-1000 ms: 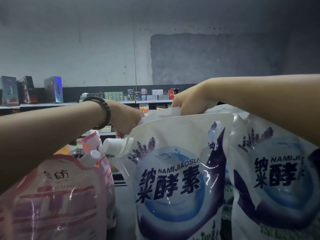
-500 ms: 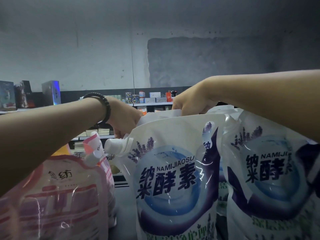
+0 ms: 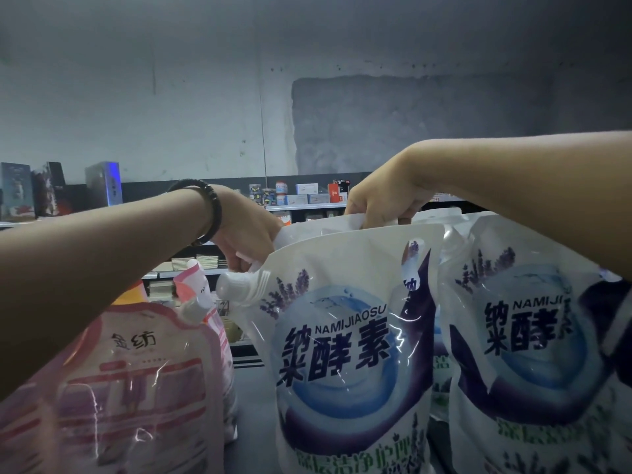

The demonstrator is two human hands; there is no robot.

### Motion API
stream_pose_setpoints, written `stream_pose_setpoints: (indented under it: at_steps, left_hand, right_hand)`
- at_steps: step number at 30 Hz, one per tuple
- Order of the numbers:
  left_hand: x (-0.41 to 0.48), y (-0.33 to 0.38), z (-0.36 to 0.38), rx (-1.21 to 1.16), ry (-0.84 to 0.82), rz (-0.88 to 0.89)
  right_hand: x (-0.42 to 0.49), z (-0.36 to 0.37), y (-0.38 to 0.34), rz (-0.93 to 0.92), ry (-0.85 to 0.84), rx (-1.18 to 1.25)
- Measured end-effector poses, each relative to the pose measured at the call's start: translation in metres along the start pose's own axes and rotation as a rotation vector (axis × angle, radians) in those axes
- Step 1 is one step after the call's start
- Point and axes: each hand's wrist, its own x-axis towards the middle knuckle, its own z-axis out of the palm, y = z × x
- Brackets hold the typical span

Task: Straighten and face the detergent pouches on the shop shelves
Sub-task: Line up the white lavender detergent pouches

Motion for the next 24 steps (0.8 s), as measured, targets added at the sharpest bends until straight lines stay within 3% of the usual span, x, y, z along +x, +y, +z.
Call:
stream_pose_setpoints:
  at_steps: [2,11,18,24]
  left_hand:
    - [-0.007,0.005,0.000,-0.003,-0.092,0.041]
    - [-0.004,0.001,-0.003,-0.002,-0.050,0.011]
    - [-0.015,0.010,-0.025,-0.045,-0.121,0.087]
    - [-0.019,0.040,-0.040,0.006,-0.075,0.122]
  right_hand:
    - [0.003,0.000,-0.001,-0.023,0.015,-0.019]
    - [0.015,0.009,0.002,-0.059,0.180,-0.126]
    - [-0.011,0.005,0.004,-0.125,0.179,0.029]
    - [-0.036,-0.008,0.020,-0.090,0.341,0.049]
